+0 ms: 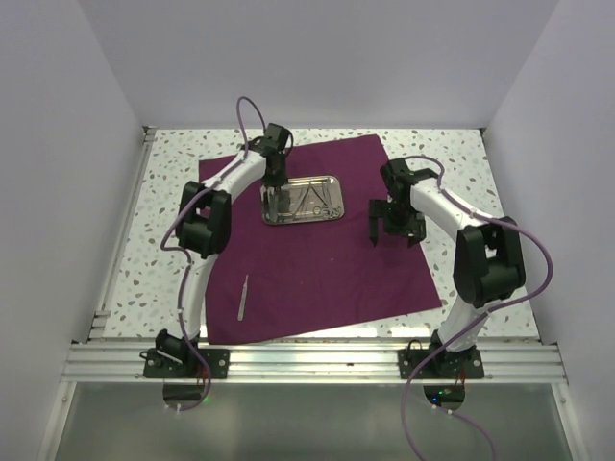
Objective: Open and lay out the surgical kit
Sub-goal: Pick up the medical item from the container.
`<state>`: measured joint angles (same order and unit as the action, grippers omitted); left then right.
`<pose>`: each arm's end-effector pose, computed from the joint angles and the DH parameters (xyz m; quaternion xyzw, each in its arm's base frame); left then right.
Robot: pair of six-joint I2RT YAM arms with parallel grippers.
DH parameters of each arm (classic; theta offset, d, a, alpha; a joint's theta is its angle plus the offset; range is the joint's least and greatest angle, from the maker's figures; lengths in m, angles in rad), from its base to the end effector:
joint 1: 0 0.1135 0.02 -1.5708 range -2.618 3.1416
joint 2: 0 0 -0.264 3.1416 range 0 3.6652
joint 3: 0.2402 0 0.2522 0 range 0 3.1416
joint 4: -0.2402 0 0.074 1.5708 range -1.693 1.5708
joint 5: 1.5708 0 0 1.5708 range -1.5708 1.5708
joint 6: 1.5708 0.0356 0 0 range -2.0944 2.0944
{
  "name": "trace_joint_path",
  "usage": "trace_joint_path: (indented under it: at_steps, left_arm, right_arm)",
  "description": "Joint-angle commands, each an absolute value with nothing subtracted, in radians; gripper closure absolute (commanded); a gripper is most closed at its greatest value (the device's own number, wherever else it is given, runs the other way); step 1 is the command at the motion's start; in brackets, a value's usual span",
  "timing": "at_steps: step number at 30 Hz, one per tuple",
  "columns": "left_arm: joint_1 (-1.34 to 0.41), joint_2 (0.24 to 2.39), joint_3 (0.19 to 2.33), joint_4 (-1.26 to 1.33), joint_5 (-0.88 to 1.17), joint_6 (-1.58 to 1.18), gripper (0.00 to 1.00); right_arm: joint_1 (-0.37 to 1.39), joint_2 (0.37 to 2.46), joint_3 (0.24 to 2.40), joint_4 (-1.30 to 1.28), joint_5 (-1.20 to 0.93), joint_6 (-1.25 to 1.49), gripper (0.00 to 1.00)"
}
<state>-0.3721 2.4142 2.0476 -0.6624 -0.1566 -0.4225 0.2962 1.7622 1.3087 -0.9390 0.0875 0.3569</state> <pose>0.4898 -0.1852 0.1637 -0.0451 0.9597 -0.0337 0.2752 0.3224 0.0951 0.2116 0.0341 0.9945 -0.0127 0.0982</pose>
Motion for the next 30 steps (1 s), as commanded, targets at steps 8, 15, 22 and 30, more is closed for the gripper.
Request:
trace_joint_path:
  at_steps: [8, 15, 22, 30]
  left_arm:
    - [-0.364, 2.523, 2.098, -0.764, -0.107, -0.403, 1.0]
    - [-0.364, 2.371, 2.129, -0.759, -0.077, -0.411, 1.0]
    - [-0.364, 2.113, 2.021, -0.793, -0.069, -0.433, 1.0]
    - [-0.376, 1.702, 1.498, -0.735, -0.066, -0.446, 1.0]
  right_arm:
    - [0.29, 1.743, 1.333, -0.95, 0.092, 0.344, 0.03]
    - [0.29, 1.709, 1.319, -0.948, 0.064, 0.36, 0.03]
    - [0.29, 1.651, 1.298, -0.92, 0.034, 0.391, 0.03]
    - [0.291, 1.634, 1.246, -0.885, -0.018, 0.413, 0.03]
